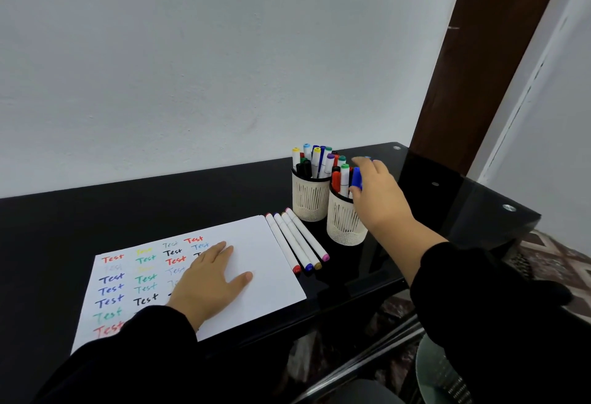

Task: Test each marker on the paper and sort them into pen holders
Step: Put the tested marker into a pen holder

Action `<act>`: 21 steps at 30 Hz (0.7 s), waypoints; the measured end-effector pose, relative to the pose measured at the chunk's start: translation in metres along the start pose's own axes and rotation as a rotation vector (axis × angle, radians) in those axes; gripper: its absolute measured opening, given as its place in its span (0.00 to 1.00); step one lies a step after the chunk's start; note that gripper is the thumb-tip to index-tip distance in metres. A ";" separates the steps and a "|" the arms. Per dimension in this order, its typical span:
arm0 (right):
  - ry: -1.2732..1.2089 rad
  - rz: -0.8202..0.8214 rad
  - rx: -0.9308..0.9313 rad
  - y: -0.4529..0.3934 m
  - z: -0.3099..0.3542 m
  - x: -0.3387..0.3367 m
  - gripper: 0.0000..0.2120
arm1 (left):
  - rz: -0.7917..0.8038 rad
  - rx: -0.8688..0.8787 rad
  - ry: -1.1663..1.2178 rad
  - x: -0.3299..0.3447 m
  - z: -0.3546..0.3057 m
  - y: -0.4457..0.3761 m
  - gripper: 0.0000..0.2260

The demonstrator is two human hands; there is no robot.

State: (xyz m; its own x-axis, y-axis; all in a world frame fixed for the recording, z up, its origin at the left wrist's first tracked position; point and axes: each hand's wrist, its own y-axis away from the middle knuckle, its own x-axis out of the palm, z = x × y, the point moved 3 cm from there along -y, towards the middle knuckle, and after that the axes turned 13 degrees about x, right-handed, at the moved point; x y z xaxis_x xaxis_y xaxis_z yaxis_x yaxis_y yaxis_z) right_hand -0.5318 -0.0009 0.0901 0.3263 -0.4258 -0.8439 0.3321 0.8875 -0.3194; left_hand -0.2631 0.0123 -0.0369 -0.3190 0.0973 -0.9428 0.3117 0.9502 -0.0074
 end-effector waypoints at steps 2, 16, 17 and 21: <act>0.010 0.013 0.013 -0.005 -0.002 0.001 0.22 | -0.024 -0.004 0.013 0.001 0.002 0.000 0.32; -0.072 0.028 0.103 -0.010 -0.011 0.020 0.10 | -0.033 0.000 0.013 0.002 0.002 -0.001 0.32; -0.062 0.031 0.096 -0.011 -0.010 0.018 0.11 | -0.032 -0.001 0.015 0.002 0.003 -0.001 0.32; -0.017 0.045 0.065 -0.009 -0.010 0.015 0.13 | -0.024 -0.005 0.018 0.003 0.003 0.000 0.32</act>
State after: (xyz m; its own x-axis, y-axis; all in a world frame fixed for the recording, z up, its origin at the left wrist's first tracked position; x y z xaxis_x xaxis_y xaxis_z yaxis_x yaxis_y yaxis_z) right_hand -0.5386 -0.0134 0.0765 0.3574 -0.3892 -0.8490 0.3736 0.8927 -0.2520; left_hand -0.2615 0.0117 -0.0409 -0.3427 0.0799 -0.9361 0.2995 0.9537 -0.0283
